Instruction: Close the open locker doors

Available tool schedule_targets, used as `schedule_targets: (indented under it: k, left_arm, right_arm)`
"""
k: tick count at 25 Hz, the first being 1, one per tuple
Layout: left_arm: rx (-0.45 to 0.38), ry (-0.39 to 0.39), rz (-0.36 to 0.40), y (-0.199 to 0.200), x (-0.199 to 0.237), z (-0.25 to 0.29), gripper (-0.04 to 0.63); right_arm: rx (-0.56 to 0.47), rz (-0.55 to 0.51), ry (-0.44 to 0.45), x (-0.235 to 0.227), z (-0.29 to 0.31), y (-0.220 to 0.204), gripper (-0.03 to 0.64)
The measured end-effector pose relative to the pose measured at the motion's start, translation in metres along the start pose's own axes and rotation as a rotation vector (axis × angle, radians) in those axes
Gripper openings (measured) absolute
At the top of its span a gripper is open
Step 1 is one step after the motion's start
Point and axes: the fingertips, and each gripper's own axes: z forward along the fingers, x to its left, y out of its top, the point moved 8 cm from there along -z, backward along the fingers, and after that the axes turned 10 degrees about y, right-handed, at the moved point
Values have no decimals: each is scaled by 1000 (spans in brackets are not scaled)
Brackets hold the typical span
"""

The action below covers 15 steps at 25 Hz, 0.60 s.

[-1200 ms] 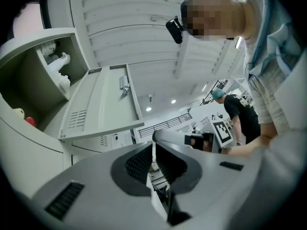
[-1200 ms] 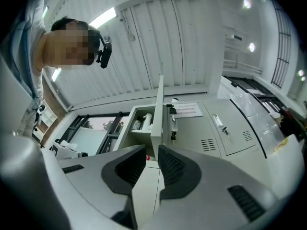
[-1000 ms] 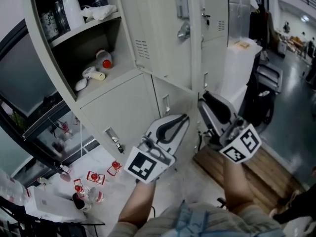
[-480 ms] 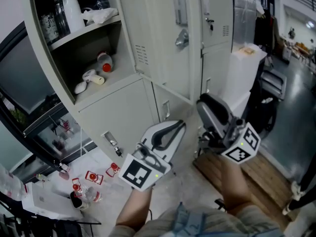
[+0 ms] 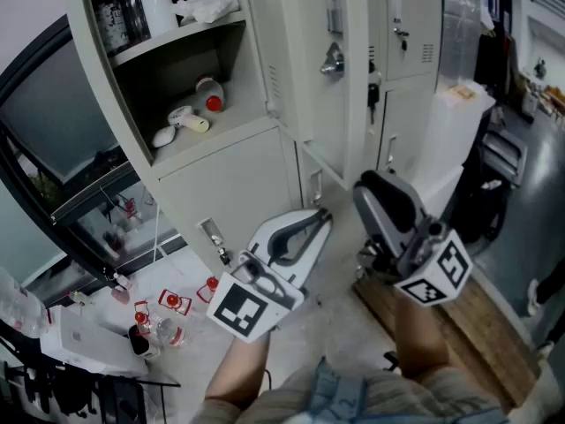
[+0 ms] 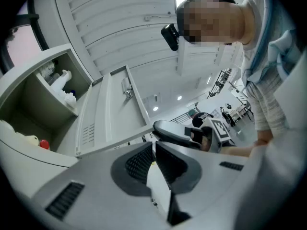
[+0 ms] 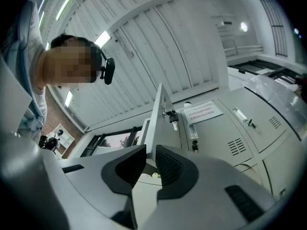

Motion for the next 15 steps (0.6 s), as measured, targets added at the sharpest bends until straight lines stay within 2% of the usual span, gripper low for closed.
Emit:
schedule_targets:
  k: [7, 15]
  left_arm:
    - [4, 36, 23, 14, 14, -33, 5]
    - [12, 69, 78, 39, 41, -80, 5]
  right_arm:
    - [36, -44, 4, 32, 27, -8, 58]
    - [53, -47, 9, 67, 69, -27, 58]
